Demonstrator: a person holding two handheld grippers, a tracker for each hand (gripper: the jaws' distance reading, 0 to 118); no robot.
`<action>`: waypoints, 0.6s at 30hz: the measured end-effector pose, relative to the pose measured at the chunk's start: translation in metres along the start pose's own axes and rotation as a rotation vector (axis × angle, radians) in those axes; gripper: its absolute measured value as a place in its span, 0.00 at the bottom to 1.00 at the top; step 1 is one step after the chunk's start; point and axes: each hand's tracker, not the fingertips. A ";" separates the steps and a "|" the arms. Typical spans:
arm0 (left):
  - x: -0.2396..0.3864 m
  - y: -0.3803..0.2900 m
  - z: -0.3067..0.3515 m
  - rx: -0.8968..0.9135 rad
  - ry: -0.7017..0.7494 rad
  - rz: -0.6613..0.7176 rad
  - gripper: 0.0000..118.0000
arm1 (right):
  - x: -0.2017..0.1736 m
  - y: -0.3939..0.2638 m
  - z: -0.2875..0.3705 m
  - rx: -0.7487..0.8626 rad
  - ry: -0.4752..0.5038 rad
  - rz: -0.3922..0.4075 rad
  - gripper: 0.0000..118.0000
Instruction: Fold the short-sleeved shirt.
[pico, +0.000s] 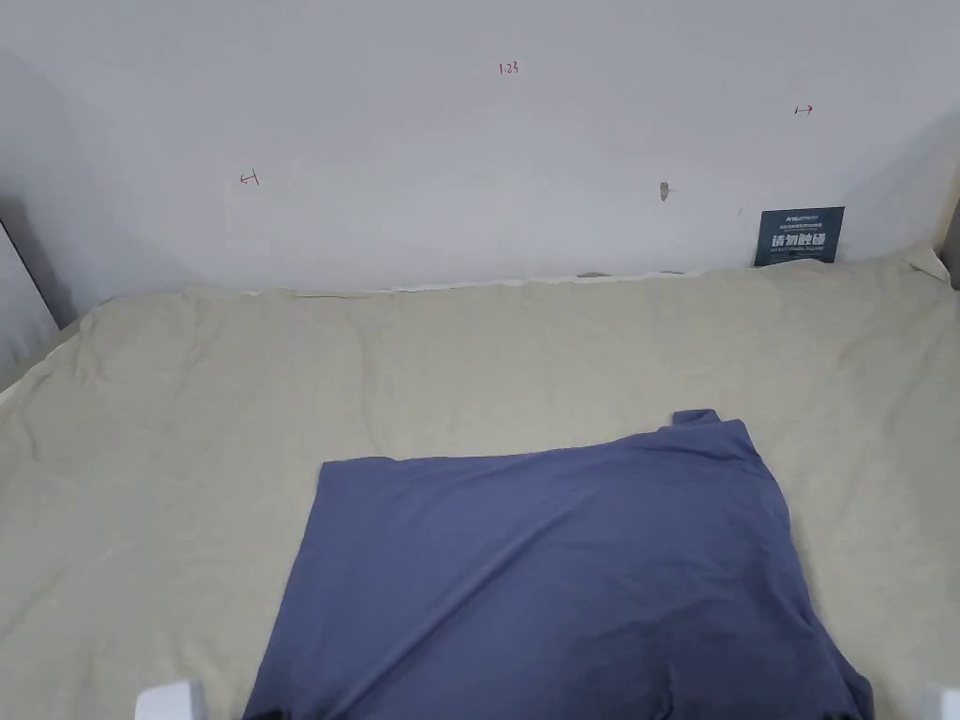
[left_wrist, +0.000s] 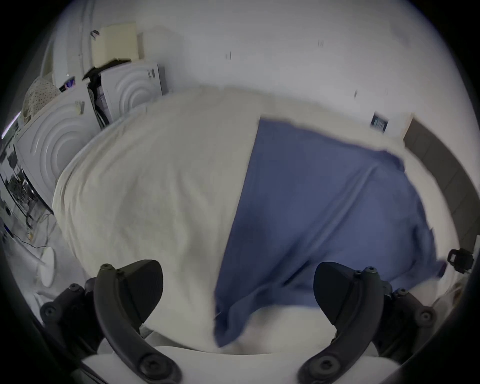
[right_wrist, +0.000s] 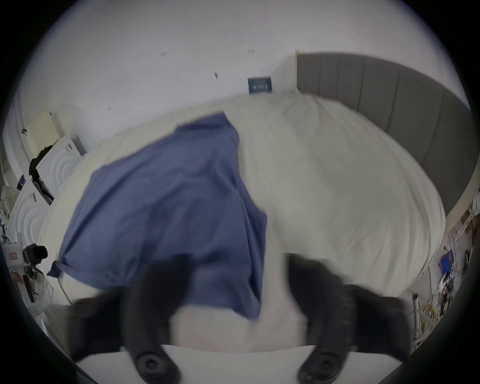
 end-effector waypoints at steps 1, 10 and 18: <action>0.002 0.016 0.012 0.053 -0.016 0.007 0.99 | -0.005 0.015 0.011 0.059 -0.003 0.005 1.00; 0.057 0.088 0.100 0.538 -0.090 -0.081 0.99 | -0.062 0.095 0.119 0.541 0.018 0.076 1.00; 0.085 0.087 0.115 0.691 -0.127 -0.113 0.01 | -0.081 0.095 0.145 0.688 -0.055 0.150 0.02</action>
